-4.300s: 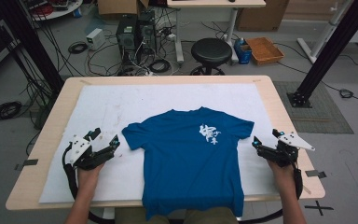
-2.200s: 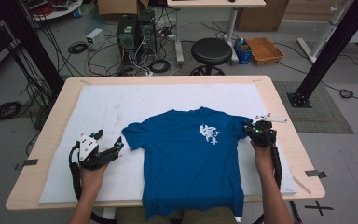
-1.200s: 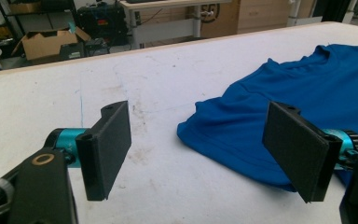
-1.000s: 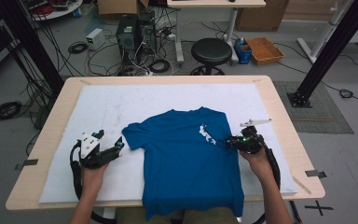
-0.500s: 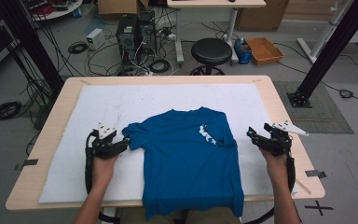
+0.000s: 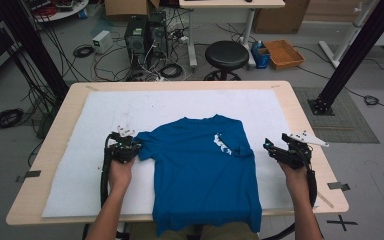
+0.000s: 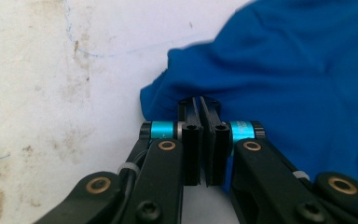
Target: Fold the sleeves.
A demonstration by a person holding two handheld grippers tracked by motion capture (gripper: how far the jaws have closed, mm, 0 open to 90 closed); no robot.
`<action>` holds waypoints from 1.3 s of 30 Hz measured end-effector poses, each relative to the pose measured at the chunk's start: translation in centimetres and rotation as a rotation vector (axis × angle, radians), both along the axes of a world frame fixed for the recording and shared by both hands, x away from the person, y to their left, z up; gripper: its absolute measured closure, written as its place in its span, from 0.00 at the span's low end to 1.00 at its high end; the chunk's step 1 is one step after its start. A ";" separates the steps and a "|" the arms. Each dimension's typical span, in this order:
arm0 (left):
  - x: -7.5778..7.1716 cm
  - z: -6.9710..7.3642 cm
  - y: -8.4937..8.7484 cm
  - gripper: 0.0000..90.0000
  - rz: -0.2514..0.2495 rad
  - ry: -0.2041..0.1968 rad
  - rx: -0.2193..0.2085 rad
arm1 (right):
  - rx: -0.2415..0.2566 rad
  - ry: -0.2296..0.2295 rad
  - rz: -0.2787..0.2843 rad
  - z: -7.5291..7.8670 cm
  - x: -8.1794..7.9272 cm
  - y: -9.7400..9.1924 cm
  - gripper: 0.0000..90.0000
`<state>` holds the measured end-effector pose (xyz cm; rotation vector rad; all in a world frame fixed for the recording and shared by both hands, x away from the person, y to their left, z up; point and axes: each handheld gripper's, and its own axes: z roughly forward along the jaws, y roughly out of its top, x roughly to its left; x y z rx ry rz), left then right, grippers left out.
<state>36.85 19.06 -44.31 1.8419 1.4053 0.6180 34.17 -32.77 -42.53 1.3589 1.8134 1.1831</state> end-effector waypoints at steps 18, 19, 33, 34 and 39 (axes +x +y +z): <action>0.1 4.9 -5.9 0.47 -0.269 -0.170 -0.170 | -0.034 0.005 0.020 -0.2 0.4 0.6 0.31; -0.1 4.5 -4.5 0.47 -0.231 -0.170 -0.160 | -0.035 0.006 0.019 -0.2 0.4 0.6 0.31; -1.1 0.2 -5.7 0.72 -0.565 0.039 -0.070 | -0.045 0.015 0.019 -0.3 0.6 1.0 0.32; -1.1 0.4 -5.7 0.70 -0.563 0.013 -0.064 | -0.046 0.017 0.022 -0.4 0.6 1.0 0.32; 0.1 1.6 -5.2 0.65 -0.387 -0.087 -0.044 | -0.050 0.007 0.024 -0.3 0.6 1.1 0.32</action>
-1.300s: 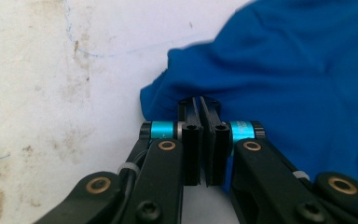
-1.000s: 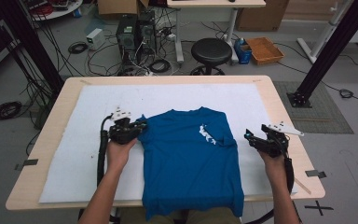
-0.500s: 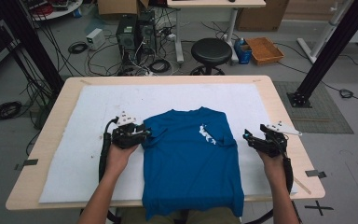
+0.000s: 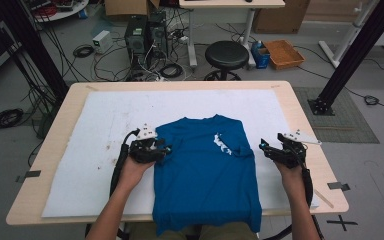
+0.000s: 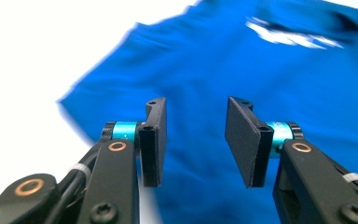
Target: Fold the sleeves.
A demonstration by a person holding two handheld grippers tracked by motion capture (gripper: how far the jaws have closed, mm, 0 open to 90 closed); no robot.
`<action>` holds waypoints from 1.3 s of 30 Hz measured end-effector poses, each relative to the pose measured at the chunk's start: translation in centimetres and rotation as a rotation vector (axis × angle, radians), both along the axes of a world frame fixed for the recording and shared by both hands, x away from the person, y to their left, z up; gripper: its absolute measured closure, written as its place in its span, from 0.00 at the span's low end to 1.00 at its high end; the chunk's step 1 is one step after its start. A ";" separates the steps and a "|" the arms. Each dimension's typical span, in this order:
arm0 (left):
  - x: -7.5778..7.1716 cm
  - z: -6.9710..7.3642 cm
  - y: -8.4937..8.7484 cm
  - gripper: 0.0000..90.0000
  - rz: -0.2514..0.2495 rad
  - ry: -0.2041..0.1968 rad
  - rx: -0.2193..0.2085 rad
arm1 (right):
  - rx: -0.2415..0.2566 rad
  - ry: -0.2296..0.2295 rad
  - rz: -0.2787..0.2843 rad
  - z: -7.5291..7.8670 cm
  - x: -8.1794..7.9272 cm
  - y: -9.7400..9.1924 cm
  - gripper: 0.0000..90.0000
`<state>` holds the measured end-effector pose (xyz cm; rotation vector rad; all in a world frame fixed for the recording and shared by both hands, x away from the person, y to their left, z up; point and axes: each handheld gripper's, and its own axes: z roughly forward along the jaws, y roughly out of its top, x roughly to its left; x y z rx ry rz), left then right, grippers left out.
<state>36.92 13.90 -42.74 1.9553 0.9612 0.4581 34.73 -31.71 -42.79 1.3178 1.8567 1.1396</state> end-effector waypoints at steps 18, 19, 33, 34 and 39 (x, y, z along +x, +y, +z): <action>1.0 -1.6 -2.9 0.74 -0.066 0.016 0.089 | -0.010 0.007 0.013 -0.1 0.1 0.3 0.32; 0.9 -1.5 -2.5 0.66 -0.048 0.007 0.047 | -0.006 0.009 0.013 -0.1 0.1 0.3 0.32; -2.4 -0.4 4.3 0.28 -0.006 -0.177 -0.275 | -0.027 -0.012 0.133 0.5 -0.3 0.4 0.19; -2.6 -0.4 4.7 0.28 -0.002 -0.190 -0.289 | -0.039 -0.011 0.136 0.4 -0.3 0.4 0.19; -2.9 -0.5 5.9 0.29 0.040 -0.256 -0.273 | -0.088 -0.006 0.156 0.0 -0.3 0.6 0.19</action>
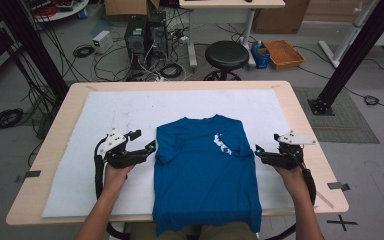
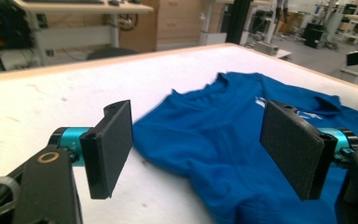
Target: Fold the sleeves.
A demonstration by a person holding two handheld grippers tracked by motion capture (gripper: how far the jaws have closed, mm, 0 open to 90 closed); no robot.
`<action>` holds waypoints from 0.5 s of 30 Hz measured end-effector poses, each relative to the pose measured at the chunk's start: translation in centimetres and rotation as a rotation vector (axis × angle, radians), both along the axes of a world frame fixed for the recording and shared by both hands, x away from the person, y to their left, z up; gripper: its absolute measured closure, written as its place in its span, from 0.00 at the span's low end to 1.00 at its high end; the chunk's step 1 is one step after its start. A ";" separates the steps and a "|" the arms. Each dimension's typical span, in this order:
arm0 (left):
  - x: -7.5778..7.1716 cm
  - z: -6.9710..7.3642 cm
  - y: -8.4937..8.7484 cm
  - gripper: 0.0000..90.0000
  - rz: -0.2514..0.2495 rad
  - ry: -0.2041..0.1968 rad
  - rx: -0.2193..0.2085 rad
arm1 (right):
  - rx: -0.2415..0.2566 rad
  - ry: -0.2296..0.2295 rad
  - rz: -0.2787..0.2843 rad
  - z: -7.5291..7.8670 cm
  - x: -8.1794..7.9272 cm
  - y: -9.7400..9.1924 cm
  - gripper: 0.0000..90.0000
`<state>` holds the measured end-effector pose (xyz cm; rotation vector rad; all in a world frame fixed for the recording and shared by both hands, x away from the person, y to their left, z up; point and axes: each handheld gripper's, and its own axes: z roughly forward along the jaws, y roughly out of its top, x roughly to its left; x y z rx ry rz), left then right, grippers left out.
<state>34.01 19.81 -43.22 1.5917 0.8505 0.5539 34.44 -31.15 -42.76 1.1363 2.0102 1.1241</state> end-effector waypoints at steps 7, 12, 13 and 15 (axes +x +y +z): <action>0.1 0.0 1.0 0.28 0.058 0.047 -0.050 | 0.030 -0.005 0.003 0.1 -0.2 0.0 0.19; 0.0 -0.1 0.9 0.28 0.061 0.049 -0.045 | 0.037 -0.013 -0.006 0.1 -0.1 -0.1 0.19; 0.0 -0.1 0.9 0.28 0.061 0.048 -0.035 | 0.037 -0.013 -0.010 0.1 -0.1 0.0 0.19; -0.1 -0.2 0.8 0.28 0.064 0.050 -0.027 | 0.038 -0.007 -0.010 0.1 0.0 0.0 0.19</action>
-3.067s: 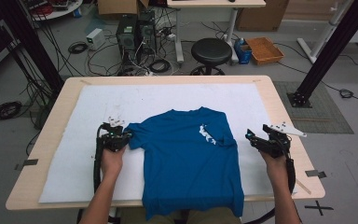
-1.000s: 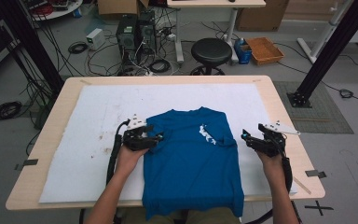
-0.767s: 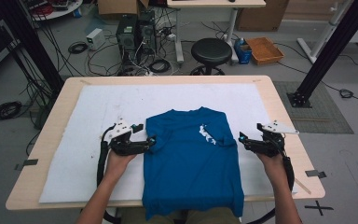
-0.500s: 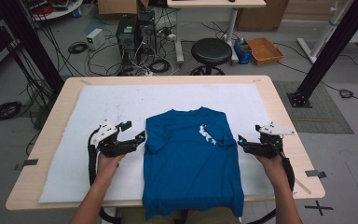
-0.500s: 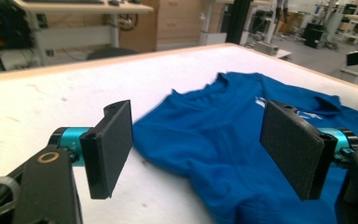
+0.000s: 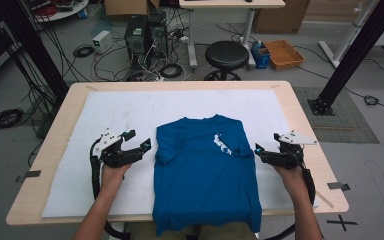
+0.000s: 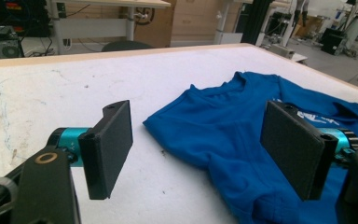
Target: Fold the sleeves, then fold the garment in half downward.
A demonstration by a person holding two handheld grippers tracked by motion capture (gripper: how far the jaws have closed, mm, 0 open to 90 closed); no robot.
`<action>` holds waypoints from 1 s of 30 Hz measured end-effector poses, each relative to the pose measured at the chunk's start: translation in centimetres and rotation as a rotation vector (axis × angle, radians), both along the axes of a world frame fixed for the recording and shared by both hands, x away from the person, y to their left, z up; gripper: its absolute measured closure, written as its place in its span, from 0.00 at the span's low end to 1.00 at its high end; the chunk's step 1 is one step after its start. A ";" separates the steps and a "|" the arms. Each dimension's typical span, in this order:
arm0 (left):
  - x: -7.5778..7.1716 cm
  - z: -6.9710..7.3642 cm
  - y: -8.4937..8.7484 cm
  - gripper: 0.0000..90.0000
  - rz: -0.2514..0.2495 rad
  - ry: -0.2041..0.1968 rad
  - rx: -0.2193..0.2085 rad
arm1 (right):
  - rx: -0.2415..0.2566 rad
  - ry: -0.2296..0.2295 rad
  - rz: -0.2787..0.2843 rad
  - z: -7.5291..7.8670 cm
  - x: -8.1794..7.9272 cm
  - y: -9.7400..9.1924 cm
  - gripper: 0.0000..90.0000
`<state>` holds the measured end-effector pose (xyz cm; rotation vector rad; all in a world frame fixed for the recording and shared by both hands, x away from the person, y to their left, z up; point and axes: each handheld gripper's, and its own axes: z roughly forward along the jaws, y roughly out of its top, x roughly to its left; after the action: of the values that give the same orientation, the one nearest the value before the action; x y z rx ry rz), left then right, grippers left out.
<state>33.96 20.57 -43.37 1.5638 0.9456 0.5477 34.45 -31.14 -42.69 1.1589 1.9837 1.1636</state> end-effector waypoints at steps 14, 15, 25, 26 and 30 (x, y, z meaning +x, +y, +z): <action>0.1 -0.5 0.0 0.28 0.010 0.027 0.014 | 0.015 0.012 -0.008 -0.1 0.3 0.3 0.19; 0.2 -0.5 0.0 0.28 0.009 0.026 0.017 | 0.019 0.016 -0.009 -0.2 0.4 0.3 0.19; 0.8 -0.6 0.0 0.28 0.056 0.077 0.067 | 0.031 0.018 -0.016 -0.1 0.5 0.3 0.19; 1.0 -0.6 -0.1 0.28 0.061 0.090 0.074 | 0.032 0.020 -0.013 -0.2 0.5 0.3 0.19; 2.5 -0.3 -0.8 0.32 0.074 0.137 0.125 | 0.036 0.028 -0.010 -0.2 0.7 0.5 0.19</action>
<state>36.46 19.79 -43.64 1.7008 1.0940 0.5665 35.13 -30.63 -42.93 1.2083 1.9829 1.1886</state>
